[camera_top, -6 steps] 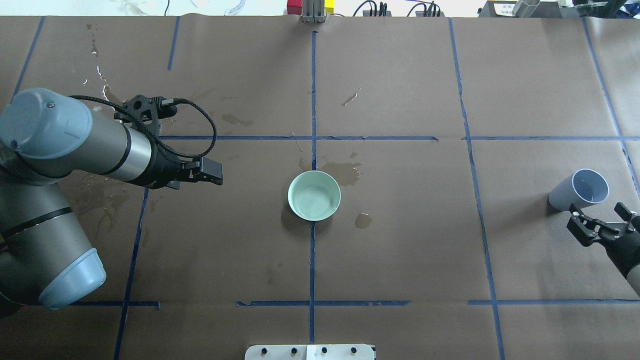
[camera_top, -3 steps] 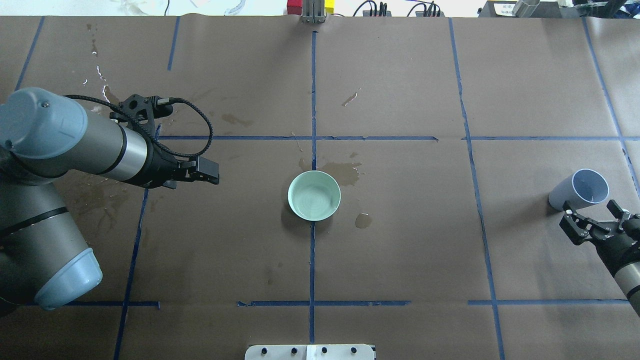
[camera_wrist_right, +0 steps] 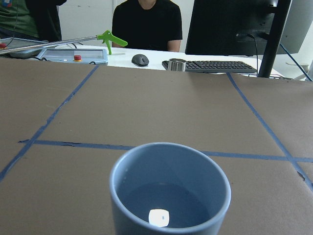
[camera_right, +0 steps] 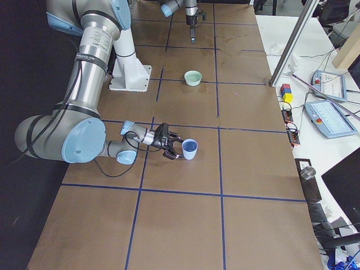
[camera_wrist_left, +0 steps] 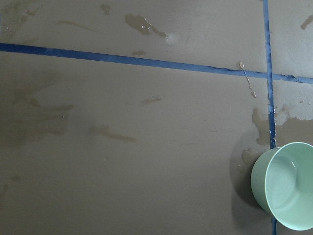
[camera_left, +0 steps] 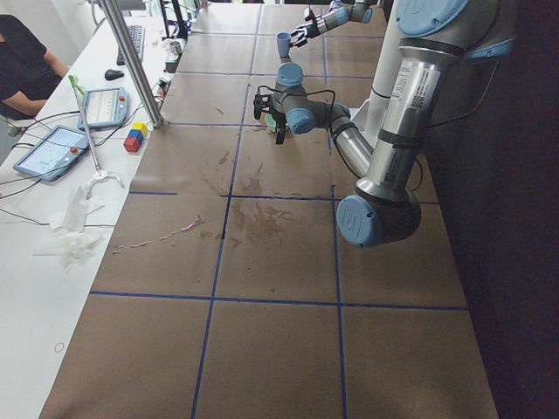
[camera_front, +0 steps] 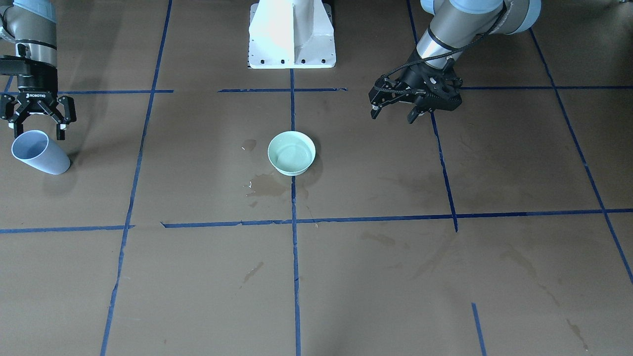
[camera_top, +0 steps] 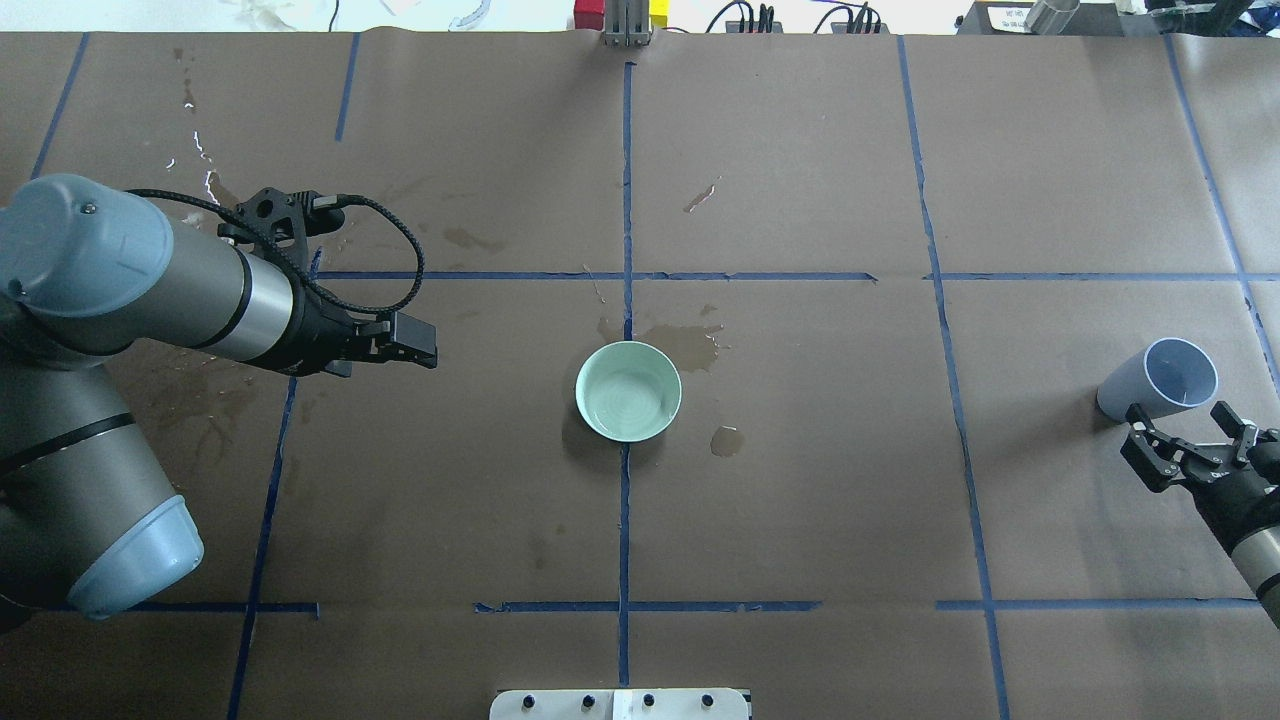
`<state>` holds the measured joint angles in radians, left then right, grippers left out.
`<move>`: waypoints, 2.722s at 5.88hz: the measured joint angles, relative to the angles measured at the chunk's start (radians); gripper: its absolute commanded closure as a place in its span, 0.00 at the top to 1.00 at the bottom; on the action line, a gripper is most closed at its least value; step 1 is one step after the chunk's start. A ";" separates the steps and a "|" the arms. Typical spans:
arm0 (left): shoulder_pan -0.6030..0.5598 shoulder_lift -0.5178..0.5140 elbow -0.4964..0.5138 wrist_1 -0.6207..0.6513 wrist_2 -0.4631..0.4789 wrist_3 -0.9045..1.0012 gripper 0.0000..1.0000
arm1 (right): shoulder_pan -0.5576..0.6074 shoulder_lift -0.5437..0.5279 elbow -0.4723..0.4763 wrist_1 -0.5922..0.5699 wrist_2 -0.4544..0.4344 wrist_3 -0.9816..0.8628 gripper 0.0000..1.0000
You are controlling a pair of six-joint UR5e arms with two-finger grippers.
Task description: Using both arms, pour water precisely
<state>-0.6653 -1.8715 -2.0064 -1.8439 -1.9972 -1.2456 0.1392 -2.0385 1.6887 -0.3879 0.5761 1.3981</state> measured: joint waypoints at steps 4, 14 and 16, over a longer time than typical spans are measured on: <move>-0.003 0.000 0.001 0.000 0.000 0.000 0.99 | 0.000 0.022 -0.032 0.016 0.004 -0.033 0.98; -0.013 0.002 -0.001 0.000 -0.001 0.000 0.99 | 0.077 0.073 -0.055 0.024 0.035 -0.115 0.98; -0.013 0.002 0.000 0.001 -0.002 0.000 0.99 | 0.086 0.083 -0.055 0.023 0.038 -0.120 0.98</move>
<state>-0.6780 -1.8699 -2.0068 -1.8433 -1.9988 -1.2456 0.2250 -1.9552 1.6337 -0.3647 0.6137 1.2781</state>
